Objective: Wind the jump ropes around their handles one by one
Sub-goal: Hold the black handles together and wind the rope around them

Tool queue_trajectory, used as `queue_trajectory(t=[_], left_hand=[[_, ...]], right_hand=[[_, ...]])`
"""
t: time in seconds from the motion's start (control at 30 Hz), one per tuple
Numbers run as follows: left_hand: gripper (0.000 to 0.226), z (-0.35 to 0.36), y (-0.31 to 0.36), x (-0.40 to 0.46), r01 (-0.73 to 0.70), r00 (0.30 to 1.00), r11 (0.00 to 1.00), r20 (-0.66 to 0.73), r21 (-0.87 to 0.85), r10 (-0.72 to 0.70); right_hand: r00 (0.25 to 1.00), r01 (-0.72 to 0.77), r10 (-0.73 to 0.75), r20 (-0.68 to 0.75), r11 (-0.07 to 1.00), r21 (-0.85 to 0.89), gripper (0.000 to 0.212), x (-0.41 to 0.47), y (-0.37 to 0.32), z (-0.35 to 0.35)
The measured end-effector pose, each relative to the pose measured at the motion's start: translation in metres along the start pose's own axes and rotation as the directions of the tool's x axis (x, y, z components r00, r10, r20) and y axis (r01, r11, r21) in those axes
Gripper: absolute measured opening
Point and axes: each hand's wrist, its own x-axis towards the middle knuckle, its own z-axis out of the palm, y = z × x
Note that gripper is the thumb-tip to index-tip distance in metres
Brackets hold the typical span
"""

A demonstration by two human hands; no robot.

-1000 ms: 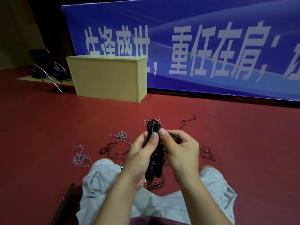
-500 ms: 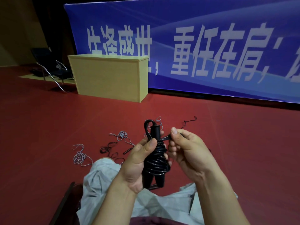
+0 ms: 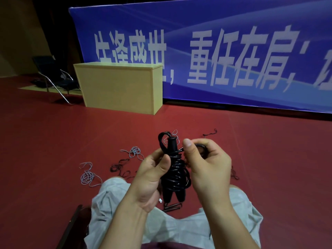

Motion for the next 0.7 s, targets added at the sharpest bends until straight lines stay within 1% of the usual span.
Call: queue_trajectory(t=[0.07,0.1,0.13,0.17,0.23,0.27,0.3,0.37,0.5,0.57,0.63,0.7], left_hand=[[0.085,0.000,0.001,0.001,-0.017,0.997,1.000,-0.081,0.026,0.019],[0.085,0.000,0.002,0.000,-0.031,0.993,0.998,-0.115,0.060,0.038],[0.080,0.000,0.003,0.000,-0.052,0.990,0.993,-0.129,0.106,0.066],[0.069,0.003,0.006,-0.002,-0.068,0.989,0.987,-0.123,0.148,0.086],[0.038,0.007,0.009,-0.004,-0.088,0.992,0.974,-0.072,0.208,0.105],[0.029,0.009,0.011,-0.006,-0.094,0.994,0.969,-0.032,0.229,0.104],[0.025,0.011,0.013,-0.008,-0.094,0.995,0.965,-0.010,0.244,0.100],[0.030,0.012,0.015,-0.010,-0.106,0.994,0.960,0.016,0.257,0.105],[0.043,0.017,0.016,-0.011,-0.161,0.987,0.950,0.018,0.269,0.162],[0.044,0.017,0.016,-0.011,-0.157,0.987,0.945,0.007,0.286,0.162],[0.058,0.014,0.015,-0.010,-0.145,0.988,0.931,0.002,0.334,0.153],[0.076,0.009,0.015,-0.009,-0.168,0.985,0.911,0.026,0.377,0.171]], right_hand=[[0.998,0.026,-0.026,-0.051,1.000,-0.015,0.012,-0.004,0.000,0.002],[0.996,0.039,-0.040,-0.074,0.999,-0.016,0.010,-0.006,-0.001,0.003],[0.994,0.053,-0.054,-0.094,0.999,-0.013,0.010,-0.007,-0.002,0.004],[0.992,0.066,-0.066,-0.112,0.998,-0.006,0.009,-0.009,-0.003,0.005],[0.988,0.090,-0.085,-0.132,0.996,0.029,0.008,-0.012,-0.006,0.008],[0.986,0.104,-0.098,-0.136,0.994,0.042,0.007,-0.014,-0.006,0.009],[0.984,0.122,-0.116,-0.136,0.992,0.043,0.007,-0.016,-0.007,0.010],[0.983,0.146,-0.141,-0.119,0.989,0.033,0.006,-0.018,-0.007,0.012],[0.994,0.097,-0.094,-0.054,0.994,0.057,0.011,-0.016,-0.004,0.014],[0.997,0.070,-0.073,0.032,0.995,0.067,0.013,-0.016,-0.005,0.014],[0.986,0.010,-0.029,0.162,0.993,0.115,0.010,-0.013,-0.007,0.011],[0.951,-0.132,0.061,0.303,0.967,0.218,0.008,-0.007,-0.008,0.006]])
